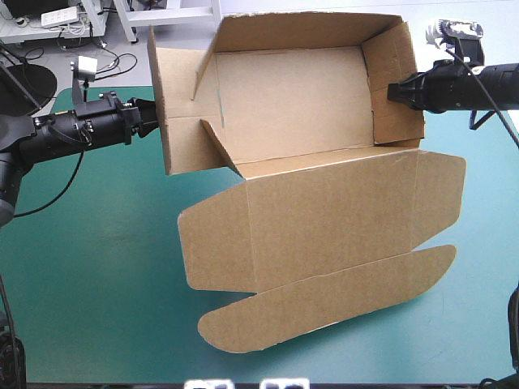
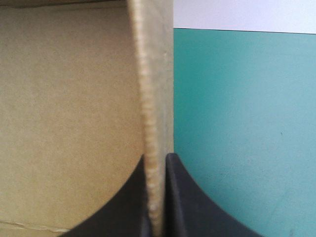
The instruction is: Fold the box
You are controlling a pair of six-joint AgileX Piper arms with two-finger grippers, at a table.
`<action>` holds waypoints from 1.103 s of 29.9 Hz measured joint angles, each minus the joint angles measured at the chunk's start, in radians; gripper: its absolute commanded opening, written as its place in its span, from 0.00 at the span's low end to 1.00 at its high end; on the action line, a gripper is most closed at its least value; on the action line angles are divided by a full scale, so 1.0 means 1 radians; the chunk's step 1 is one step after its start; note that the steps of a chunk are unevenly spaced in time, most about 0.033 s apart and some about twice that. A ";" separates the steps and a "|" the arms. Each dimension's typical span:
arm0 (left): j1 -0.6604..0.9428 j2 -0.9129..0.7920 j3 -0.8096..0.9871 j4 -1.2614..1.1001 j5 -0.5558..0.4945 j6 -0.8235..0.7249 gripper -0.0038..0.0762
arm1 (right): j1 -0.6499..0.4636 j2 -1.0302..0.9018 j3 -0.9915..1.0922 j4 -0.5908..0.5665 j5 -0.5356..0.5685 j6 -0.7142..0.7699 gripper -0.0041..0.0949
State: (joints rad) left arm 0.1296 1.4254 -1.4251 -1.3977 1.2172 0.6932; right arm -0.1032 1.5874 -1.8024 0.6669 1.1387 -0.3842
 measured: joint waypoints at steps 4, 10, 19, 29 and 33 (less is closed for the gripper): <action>-0.009 -0.002 0.000 0.000 0.000 0.000 0.05 | 0.000 0.017 0.000 0.006 -0.010 -0.011 0.03; -0.011 -0.003 0.000 0.021 0.001 0.000 0.04 | 0.015 0.033 0.000 0.030 -0.041 -0.028 0.03; -0.050 -0.003 0.000 0.040 0.003 -0.001 0.04 | 0.122 0.034 0.000 -0.023 -0.133 -0.016 0.03; -0.050 -0.003 0.000 0.045 0.001 0.000 0.04 | 0.198 0.034 0.000 -0.114 -0.203 0.075 0.03; -0.050 -0.003 0.000 0.072 0.001 0.000 0.12 | 0.216 0.039 0.000 -0.157 -0.228 0.126 0.03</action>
State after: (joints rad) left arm 0.0793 1.4223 -1.4251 -1.3254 1.2181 0.6931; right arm 0.1131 1.6267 -1.8024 0.5100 0.9107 -0.2580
